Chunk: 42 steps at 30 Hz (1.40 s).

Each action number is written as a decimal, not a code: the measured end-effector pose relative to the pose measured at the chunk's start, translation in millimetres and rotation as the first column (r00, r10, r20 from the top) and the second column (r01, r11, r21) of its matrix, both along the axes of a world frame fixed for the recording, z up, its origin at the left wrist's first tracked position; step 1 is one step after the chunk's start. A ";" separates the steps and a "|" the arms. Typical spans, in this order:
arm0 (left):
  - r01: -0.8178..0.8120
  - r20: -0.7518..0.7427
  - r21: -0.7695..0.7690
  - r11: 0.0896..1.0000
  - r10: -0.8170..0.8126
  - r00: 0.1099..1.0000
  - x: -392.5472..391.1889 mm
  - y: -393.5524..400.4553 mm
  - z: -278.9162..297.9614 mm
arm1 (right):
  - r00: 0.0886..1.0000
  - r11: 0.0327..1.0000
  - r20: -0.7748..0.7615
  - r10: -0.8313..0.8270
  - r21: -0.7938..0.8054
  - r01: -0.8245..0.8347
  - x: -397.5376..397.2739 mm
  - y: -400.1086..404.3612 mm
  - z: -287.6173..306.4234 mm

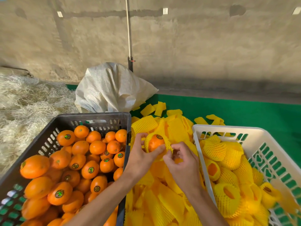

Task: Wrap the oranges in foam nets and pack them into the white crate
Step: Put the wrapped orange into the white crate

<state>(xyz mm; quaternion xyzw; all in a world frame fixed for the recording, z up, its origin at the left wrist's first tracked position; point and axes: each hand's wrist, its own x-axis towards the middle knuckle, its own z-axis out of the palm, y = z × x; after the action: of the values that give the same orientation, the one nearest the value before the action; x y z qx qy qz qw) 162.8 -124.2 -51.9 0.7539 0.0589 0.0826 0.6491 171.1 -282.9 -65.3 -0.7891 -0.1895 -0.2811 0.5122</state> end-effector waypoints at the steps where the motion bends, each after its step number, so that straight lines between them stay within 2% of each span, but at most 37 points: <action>1: -0.009 0.019 0.015 1.000 0.009 1.000 -1.6 -1.0 0.2 | 0.997 0.999 0.073 0.013 -0.044 -0.010 0.6 -1.2 -0.9; 4: -0.029 0.059 0.014 0.999 0.028 0.998 -3.1 -0.7 0.0 | 0.976 0.990 0.204 0.079 -0.130 -0.053 5.1 -4.1 -2.6; 6: -0.022 0.100 0.033 0.999 0.018 0.995 -3.0 -0.6 0.2 | 0.964 0.980 0.221 0.148 -0.166 -0.113 5.5 -2.9 -5.9; 8: -0.017 0.138 0.098 0.995 0.003 0.990 -2.1 1.2 -0.4 | 0.979 0.981 0.083 0.184 -0.077 -0.178 2.6 -0.3 -8.7; 10: -0.012 0.155 0.145 0.989 -0.011 0.988 -0.6 4.5 -0.9 | 0.953 0.983 -0.257 0.158 0.133 -0.127 -1.6 3.2 -5.9; 11: 0.004 0.160 0.159 0.987 -0.029 0.987 -0.3 5.3 -0.7 | 0.875 0.972 -0.452 0.172 0.221 -0.076 -1.0 4.1 -3.5; 12: 0.034 0.166 0.179 0.983 -0.064 0.984 -0.5 5.3 -1.1 | 0.761 0.955 -0.609 0.224 0.294 -0.046 0.9 4.8 -0.9; 13: 0.078 0.173 0.210 0.975 -0.116 0.978 -1.0 4.2 -2.3 | 0.644 0.932 -0.706 0.296 0.360 -0.034 2.9 4.9 0.8; 14: 0.133 0.174 0.246 0.960 -0.179 0.968 -2.0 2.4 -4.0 | 0.556 0.906 -0.747 0.366 0.421 -0.031 4.2 5.0 2.1; 16: 0.247 0.161 0.271 0.930 -0.297 0.941 -4.7 -3.0 -6.7 | 0.480 0.848 -0.750 0.455 0.530 0.023 5.1 4.6 2.7; 18: 0.294 0.156 0.203 0.934 -0.327 0.932 -6.5 -5.0 -6.0 | 0.496 0.731 -0.698 0.516 0.661 0.171 6.2 3.5 1.2; 20: 0.252 0.155 0.150 0.956 -0.274 0.949 -5.2 -2.7 -5.2 | 0.588 0.507 -0.573 0.571 0.809 0.297 10.3 -0.5 -1.0; 21: 0.221 0.140 0.134 0.966 -0.239 0.961 -4.5 -1.8 -5.1 | 0.650 0.395 -0.493 0.578 0.866 0.306 13.0 -3.8 -0.8; 22: 0.195 0.120 0.121 0.973 -0.209 0.971 -4.0 -1.7 -5.2 | 0.699 0.332 -0.432 0.570 0.899 0.286 15.3 -7.2 -0.2; 23: 0.177 0.099 0.117 0.977 -0.189 0.977 -3.8 -2.3 -5.2 | 0.730 0.327 -0.401 0.553 0.911 0.253 16.9 -10.0 0.2; 24: 0.169 0.081 0.128 0.977 -0.180 0.980 -3.8 -3.3 -5.2 | 0.745 0.362 -0.396 0.536 0.906 0.221 17.5 -11.4 0.6; 27: 0.171 0.054 0.202 0.964 -0.185 0.981 -2.9 -5.2 -6.1 | 0.745 0.539 -0.457 0.486 0.828 0.156 14.4 -7.6 -0.5; 29: 0.167 0.044 0.245 0.955 -0.183 0.982 -2.2 -5.8 -6.8 | 0.750 0.703 -0.524 0.404 0.703 0.112 11.2 -3.3 -4.4; 31: 0.177 0.004 0.338 0.924 -0.190 0.982 -2.6 -7.1 -9.6 | 0.776 0.896 -0.591 0.222 0.437 0.076 9.2 -1.1 -13.2; 33: 0.210 -0.074 0.474 0.855 -0.198 0.977 -2.5 -8.2 -15.1 | 0.820 0.998 -0.572 0.002 0.059 0.039 9.7 -2.9 -24.7; 35: 0.223 -0.123 0.565 0.794 -0.186 0.975 -0.7 -8.5 -20.0 | 0.848 0.970 -0.519 -0.102 -0.240 -0.031 12.8 -4.2 -37.8; 36: 0.203 -0.119 0.564 0.801 -0.164 0.979 0.2 -8.4 -20.6 | 0.835 0.947 -0.541 -0.101 -0.309 -0.085 14.0 -3.1 -42.9; 39: 0.076 -0.012 0.438 0.896 -0.079 0.997 1.4 -6.2 -19.7 | 0.745 0.900 -0.660 -0.098 -0.378 -0.217 13.3 5.5 -54.7; 42: 0.043 0.032 0.339 0.940 -0.057 0.998 0.7 -6.2 -15.4 | 0.739 0.912 -0.659 -0.137 -0.375 -0.166 12.0 13.5 -60.3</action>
<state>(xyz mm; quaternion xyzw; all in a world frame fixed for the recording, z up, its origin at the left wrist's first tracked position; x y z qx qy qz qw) 163.4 -130.4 -67.3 0.8535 0.0112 0.0904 0.5131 183.1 -269.4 -125.6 -0.9244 -0.0526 0.0732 0.3706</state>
